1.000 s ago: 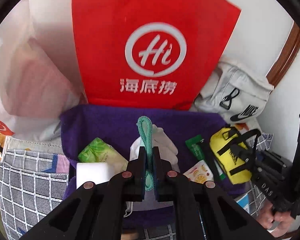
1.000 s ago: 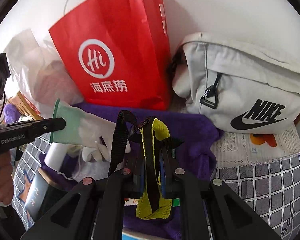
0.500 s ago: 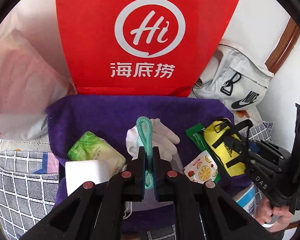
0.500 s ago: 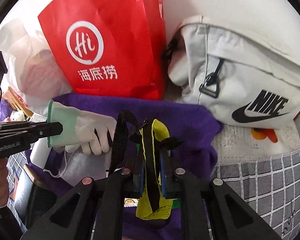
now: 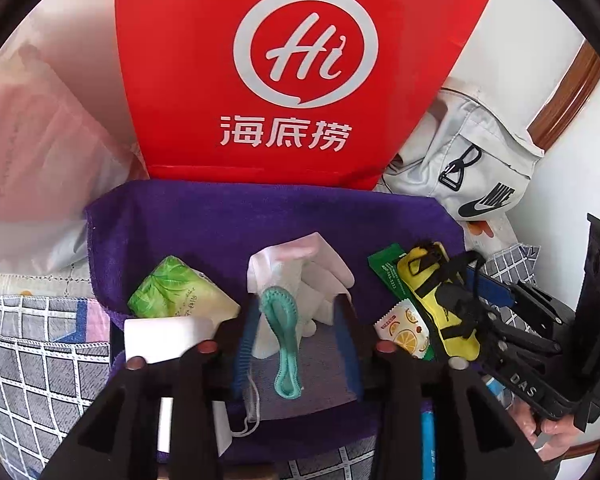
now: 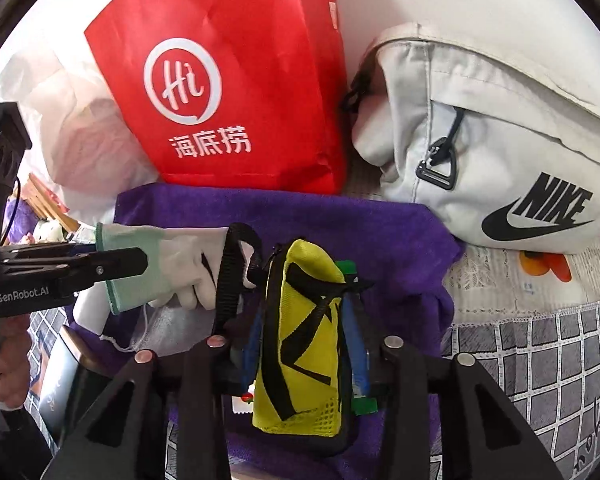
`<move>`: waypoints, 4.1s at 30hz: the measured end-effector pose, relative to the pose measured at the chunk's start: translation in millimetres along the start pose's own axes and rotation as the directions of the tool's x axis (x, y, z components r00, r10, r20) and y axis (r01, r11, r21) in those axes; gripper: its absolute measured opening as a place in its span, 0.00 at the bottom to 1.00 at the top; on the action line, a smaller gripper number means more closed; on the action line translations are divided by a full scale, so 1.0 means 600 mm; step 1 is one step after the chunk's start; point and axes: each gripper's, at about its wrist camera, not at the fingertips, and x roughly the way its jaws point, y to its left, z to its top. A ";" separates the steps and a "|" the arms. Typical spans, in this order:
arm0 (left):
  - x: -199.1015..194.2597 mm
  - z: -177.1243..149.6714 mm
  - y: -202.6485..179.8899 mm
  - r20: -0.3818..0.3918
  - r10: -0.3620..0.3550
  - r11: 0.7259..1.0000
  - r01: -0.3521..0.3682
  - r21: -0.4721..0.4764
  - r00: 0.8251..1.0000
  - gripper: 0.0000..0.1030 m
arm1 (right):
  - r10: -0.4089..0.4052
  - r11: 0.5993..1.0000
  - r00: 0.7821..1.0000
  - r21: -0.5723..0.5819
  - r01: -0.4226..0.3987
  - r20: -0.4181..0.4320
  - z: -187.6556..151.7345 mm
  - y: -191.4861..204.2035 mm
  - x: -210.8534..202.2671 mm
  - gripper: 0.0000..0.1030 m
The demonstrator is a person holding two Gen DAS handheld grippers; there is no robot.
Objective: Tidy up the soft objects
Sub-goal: 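Open the left tool to drop the cloth while the right releases the pouch, then grasp the white cloth beside the green tin with the right tool, then grasp the black watch strap on the bed with the left tool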
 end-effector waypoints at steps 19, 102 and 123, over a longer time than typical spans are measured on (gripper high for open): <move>-0.055 -0.001 0.009 0.036 0.018 1.000 -0.018 -0.013 0.999 0.54 | 0.018 0.999 0.997 -0.042 -0.015 0.073 0.008 0.028 -0.065 0.60; -0.166 -0.507 -0.049 -0.148 0.091 0.979 -0.116 -0.170 0.985 0.55 | 0.045 0.997 0.997 -0.054 -0.048 -0.058 -0.483 0.136 -0.275 0.22; -0.079 -0.421 -0.099 -0.072 0.199 0.978 -0.203 -0.050 0.977 0.55 | 0.062 0.998 0.997 0.020 -0.061 -0.035 -0.486 0.040 -0.248 0.22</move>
